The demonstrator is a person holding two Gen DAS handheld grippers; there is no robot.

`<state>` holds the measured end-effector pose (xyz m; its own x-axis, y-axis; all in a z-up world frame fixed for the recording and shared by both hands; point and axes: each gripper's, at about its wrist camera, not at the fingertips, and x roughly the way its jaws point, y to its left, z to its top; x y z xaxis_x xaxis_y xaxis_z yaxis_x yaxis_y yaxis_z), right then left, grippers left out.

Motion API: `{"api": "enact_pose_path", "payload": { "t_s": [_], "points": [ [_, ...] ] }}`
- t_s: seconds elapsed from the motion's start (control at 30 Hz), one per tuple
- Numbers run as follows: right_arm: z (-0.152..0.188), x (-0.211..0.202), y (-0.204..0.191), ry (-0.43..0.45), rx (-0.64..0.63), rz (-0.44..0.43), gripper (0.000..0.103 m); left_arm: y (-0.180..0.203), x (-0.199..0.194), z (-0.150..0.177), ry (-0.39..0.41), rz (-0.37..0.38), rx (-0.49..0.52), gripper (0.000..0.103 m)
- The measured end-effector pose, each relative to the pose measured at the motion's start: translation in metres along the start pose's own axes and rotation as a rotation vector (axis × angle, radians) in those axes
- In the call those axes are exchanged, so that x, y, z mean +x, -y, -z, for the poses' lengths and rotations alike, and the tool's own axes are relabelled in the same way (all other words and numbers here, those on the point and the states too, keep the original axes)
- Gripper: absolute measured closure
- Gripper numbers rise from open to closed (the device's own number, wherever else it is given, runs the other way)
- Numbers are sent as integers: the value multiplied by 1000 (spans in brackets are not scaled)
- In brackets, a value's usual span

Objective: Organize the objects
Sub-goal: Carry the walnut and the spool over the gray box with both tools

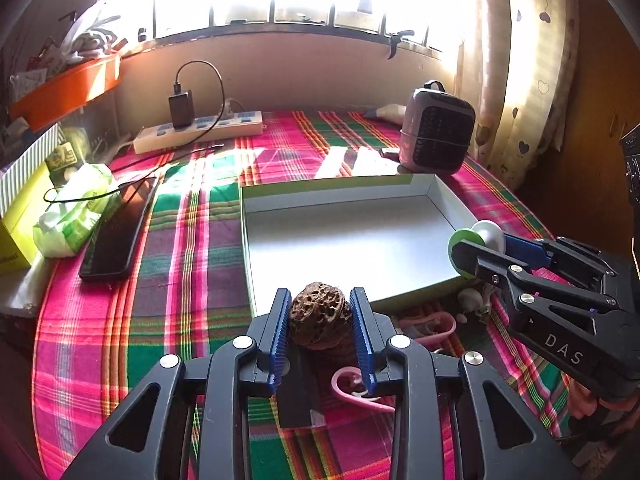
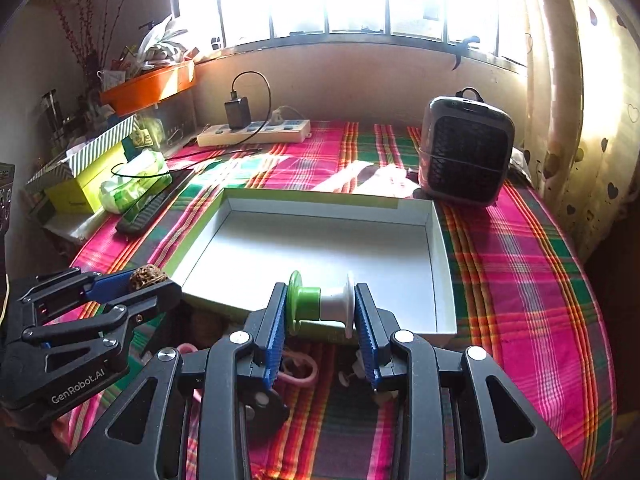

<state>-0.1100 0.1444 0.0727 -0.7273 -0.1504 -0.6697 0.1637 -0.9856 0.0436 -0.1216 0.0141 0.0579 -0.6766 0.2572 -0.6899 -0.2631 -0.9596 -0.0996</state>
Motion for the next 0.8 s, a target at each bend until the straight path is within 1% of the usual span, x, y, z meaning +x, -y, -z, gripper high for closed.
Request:
{"api": "enact_pose_path", "payload": {
  "t_s": [0.07, 0.4, 0.53, 0.6, 0.8],
  "points": [
    [-7, 5, 0, 0, -4, -5, 69, -4, 5, -7, -1, -1, -13, 75],
    [-30, 41, 4, -41, -7, -10, 69, -12, 34, -36, -6, -20, 12, 75],
    [-39, 59, 8, -64, -13, 7, 69, -13, 49, -44, -27, -39, 26, 75],
    [-41, 69, 10, -80, -12, 19, 69, -14, 59, -47, -43, -35, 25, 75],
    [-44, 94, 17, -144, 6, 14, 69, -13, 82, -52, -86, -51, 45, 75]
  ]
}}
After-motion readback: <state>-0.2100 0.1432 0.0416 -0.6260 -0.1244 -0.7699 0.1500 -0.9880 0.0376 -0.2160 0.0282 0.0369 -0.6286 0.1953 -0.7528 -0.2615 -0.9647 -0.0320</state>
